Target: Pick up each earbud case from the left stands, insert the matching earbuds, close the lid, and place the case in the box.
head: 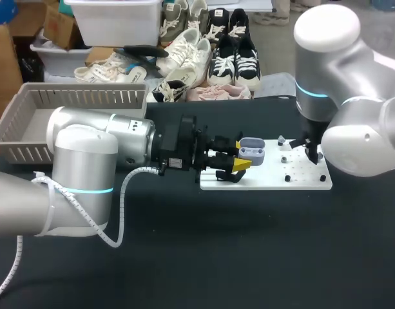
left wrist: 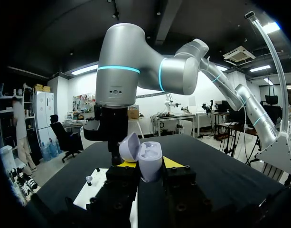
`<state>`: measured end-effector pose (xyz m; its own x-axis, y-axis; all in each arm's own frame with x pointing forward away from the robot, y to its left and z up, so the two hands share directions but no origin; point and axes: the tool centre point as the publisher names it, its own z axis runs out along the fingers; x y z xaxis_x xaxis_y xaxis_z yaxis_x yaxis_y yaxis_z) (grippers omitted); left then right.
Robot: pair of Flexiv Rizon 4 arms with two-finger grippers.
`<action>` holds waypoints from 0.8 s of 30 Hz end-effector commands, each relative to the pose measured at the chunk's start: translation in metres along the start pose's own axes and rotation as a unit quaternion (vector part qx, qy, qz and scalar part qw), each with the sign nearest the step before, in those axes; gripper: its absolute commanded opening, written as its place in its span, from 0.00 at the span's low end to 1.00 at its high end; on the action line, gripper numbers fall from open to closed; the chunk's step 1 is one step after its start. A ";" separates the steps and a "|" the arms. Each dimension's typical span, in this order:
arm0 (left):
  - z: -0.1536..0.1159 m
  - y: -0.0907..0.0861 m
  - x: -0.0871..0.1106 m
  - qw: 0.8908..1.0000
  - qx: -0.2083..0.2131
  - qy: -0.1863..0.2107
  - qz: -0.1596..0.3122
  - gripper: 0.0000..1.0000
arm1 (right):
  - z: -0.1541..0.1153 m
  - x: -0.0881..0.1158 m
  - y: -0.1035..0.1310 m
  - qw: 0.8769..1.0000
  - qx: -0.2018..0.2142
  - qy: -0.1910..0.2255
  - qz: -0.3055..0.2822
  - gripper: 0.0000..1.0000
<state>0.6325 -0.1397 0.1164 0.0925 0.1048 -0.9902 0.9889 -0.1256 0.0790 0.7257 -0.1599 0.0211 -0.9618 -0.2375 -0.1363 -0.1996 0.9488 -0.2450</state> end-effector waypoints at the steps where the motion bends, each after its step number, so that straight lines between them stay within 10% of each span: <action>1: 0.000 0.001 0.001 1.000 0.001 0.000 0.000 0.00 | 0.002 -0.002 0.001 1.000 0.001 0.002 0.000 0.16; 4: 0.000 0.001 0.001 1.000 0.001 0.000 0.000 0.00 | 0.002 -0.002 0.001 1.000 0.001 0.004 -0.001 0.00; 24: 0.000 0.001 0.001 1.000 0.001 0.000 0.000 0.00 | -0.012 0.007 0.000 1.000 -0.001 -0.003 0.013 0.00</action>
<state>0.6325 -0.1397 0.1164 0.0925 0.1048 -0.9902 0.9889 -0.1256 0.0790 0.7255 -0.1584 0.0260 -0.9672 -0.2152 -0.1348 -0.1795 0.9550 -0.2360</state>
